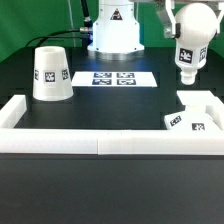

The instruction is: Assemble lamp

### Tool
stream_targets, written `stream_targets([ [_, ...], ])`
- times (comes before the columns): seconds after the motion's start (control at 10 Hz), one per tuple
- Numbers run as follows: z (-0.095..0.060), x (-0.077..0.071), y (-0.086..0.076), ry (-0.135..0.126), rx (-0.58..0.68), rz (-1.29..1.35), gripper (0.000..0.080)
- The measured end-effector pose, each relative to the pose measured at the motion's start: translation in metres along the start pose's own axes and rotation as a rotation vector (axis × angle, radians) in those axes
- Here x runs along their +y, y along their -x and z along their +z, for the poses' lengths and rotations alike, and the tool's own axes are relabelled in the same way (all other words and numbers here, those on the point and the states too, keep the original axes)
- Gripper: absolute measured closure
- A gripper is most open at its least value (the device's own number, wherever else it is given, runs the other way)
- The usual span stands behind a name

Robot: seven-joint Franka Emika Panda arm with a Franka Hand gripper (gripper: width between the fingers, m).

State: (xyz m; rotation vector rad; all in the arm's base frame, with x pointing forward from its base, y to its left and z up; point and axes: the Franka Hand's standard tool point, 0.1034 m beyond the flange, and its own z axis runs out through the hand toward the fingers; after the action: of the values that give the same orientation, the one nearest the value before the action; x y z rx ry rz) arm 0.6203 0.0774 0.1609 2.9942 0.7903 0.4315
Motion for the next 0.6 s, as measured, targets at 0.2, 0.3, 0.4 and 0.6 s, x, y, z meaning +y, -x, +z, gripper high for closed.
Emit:
stream_targets([
  [0.2, 0.003, -0.009, -0.003, 0.012, 0.045, -0.012, 0.0222],
  [0.3, 0.003, -0.009, -0.007, 0.022, 0.074, -0.015, 0.0222],
  [0.4, 0.005, -0.010, -0.007, 0.023, 0.080, -0.017, 0.0222],
  [0.6, 0.010, -0.015, -0.004, 0.025, 0.091, -0.021, 0.0222],
])
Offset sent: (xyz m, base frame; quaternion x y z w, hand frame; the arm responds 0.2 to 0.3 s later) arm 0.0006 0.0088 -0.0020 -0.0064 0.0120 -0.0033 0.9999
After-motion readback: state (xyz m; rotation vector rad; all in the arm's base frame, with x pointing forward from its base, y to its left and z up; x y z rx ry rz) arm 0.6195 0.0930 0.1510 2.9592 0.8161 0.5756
